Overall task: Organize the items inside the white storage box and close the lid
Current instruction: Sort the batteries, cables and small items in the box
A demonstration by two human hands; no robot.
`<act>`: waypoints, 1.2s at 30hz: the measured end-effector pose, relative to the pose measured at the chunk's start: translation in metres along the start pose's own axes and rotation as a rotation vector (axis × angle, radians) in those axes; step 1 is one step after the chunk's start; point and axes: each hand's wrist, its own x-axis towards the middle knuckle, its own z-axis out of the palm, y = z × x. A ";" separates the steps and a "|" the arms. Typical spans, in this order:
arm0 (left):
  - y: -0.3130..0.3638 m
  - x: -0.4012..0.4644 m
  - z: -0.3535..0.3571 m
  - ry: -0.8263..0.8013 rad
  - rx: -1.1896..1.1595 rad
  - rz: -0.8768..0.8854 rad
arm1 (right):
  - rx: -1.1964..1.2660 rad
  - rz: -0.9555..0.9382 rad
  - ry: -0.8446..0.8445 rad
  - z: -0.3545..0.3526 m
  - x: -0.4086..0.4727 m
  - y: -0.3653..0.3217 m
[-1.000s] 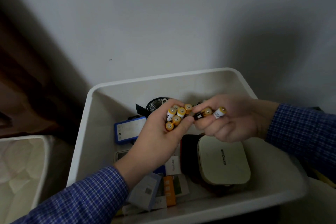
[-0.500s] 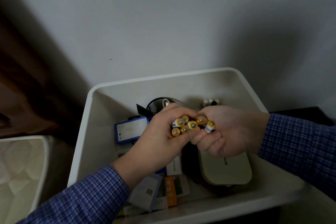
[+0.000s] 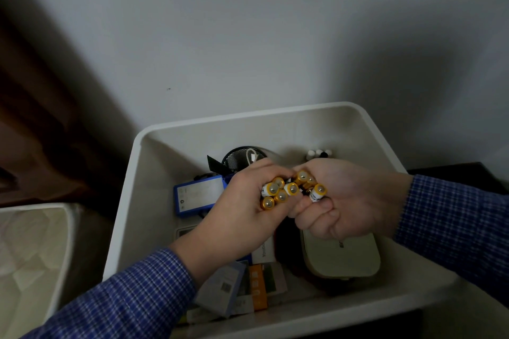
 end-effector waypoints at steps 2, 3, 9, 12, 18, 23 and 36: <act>0.002 0.002 -0.001 0.029 -0.079 -0.021 | -0.015 -0.032 -0.040 0.003 -0.002 -0.004; 0.002 0.003 -0.002 0.045 -0.161 -0.046 | -0.016 -0.057 -0.070 0.005 -0.003 -0.006; -0.005 0.006 -0.010 0.148 -0.571 -0.264 | -0.208 -0.349 0.153 0.001 -0.007 -0.010; -0.008 0.006 -0.014 0.101 -0.604 -0.245 | -0.655 -0.574 0.387 -0.006 -0.011 -0.003; -0.006 0.006 -0.014 0.016 -0.682 -0.210 | -1.151 -0.839 0.389 -0.006 -0.024 0.015; -0.002 0.004 -0.012 -0.024 -0.670 -0.172 | -1.375 -0.925 0.424 -0.005 -0.027 0.017; -0.001 0.010 -0.014 -0.146 -1.063 -0.703 | -2.076 -0.757 0.646 0.003 -0.032 -0.010</act>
